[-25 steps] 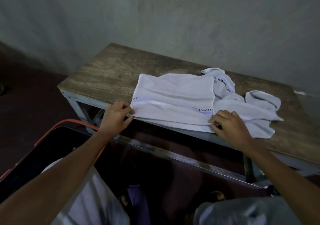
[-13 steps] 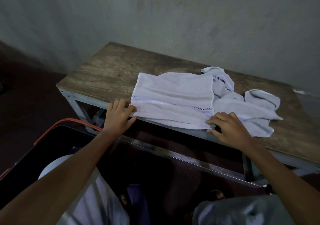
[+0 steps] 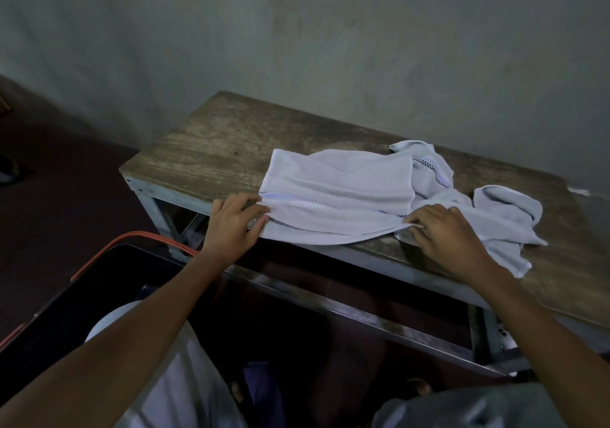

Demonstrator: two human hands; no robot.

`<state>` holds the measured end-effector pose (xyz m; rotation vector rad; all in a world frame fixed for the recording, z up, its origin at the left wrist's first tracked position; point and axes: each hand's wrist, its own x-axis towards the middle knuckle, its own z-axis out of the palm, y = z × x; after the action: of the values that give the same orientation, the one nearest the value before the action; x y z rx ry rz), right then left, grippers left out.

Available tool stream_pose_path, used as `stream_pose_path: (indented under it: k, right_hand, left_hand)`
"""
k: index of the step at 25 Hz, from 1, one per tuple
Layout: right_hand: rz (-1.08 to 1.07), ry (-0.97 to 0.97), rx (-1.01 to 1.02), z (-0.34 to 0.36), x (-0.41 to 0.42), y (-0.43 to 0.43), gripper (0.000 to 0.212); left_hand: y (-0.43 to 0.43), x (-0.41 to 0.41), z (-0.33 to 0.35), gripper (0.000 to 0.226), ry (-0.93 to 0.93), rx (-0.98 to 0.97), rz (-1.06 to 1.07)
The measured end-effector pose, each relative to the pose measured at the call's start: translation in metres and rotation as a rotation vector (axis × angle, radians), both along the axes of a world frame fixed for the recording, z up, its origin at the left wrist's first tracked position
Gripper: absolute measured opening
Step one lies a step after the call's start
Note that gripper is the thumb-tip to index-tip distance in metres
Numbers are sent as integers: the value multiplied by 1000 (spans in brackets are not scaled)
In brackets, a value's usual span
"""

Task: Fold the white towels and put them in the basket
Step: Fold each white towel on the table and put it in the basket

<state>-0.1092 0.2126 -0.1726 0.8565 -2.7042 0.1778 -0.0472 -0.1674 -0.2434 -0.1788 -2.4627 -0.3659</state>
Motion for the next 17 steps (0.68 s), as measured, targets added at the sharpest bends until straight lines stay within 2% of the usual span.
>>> stream_pose_path:
  k: [3,6,10,17]
  right_hand:
    - [21,-161,-85,33,-12,-9,7]
    - [70,-272,-19,67,-23,-25,8]
    - [52,-228,78,105,-38,-34,20]
    - [9,-251,50,126,-51,-38,15]
  left_hand:
    - [9,-7,15,20,-21,42,-38]
    - [17,-10,22,18,-93,24,-51]
    - [9,-2,13,19,-97,82,-40]
    - [6,6,6,29,-146,50,-68]
